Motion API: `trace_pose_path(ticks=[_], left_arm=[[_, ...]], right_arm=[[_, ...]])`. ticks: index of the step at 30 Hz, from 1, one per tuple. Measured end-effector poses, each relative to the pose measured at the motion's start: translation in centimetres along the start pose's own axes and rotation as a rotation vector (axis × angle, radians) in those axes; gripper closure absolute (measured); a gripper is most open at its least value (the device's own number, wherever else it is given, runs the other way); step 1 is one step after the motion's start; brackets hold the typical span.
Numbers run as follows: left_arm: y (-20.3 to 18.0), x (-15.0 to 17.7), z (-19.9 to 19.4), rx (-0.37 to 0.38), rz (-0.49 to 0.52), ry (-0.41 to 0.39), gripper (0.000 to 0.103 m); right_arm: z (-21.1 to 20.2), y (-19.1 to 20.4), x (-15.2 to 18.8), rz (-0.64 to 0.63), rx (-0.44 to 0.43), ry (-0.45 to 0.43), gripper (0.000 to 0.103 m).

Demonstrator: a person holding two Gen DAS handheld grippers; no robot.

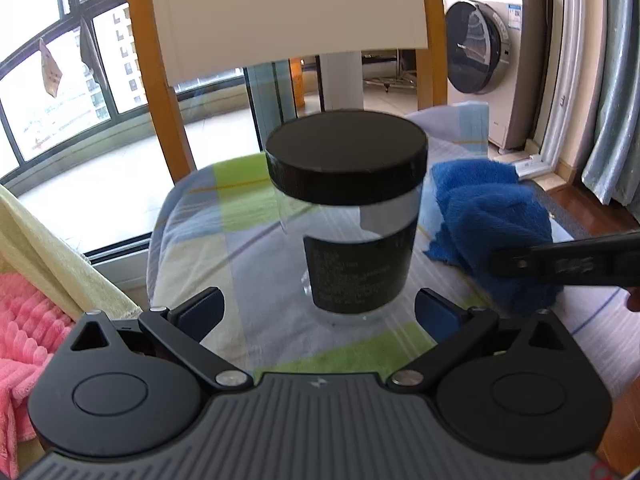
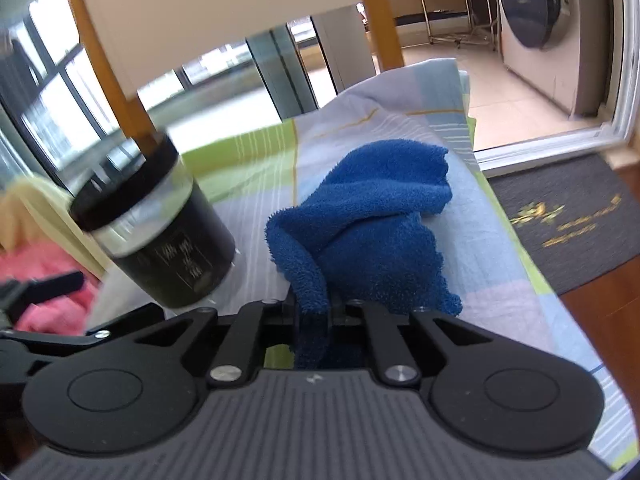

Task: Clean container
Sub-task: 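Lift the jar with the left gripper while the right gripper brings the towel to its lid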

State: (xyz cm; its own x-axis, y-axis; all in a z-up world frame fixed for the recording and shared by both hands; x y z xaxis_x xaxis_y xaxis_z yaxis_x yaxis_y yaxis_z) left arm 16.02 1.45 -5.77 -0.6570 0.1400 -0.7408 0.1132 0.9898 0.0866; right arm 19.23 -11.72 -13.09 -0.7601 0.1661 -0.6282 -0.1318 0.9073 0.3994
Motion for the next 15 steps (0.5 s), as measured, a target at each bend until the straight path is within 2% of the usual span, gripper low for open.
trace_pose_path(ticks=[4,15], left_arm=[[-0.2,-1.0,0.4,0.008,0.001,-0.034,0.001],[-1.3,-2.4,3.5,0.041,-0.003,-0.07,0.001]], right_arm=[[-1.1,-1.3,-0.2,0.084,-0.065,-0.005,0.094],[-2.6,-1.7,-0.8,0.124,-0.093,-0.042,0.094]])
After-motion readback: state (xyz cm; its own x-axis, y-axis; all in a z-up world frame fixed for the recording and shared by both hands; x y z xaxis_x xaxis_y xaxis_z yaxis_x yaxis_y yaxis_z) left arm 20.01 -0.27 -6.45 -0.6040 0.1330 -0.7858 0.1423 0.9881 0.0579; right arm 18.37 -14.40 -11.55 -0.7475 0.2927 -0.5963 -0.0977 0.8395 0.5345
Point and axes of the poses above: each gripper's, at about its wrist camera, not at the fingertips, and z roughly the way its jaws point, y to its left, x to its underside, the point moved 9 cm from there along z, roughly the way its jaws point
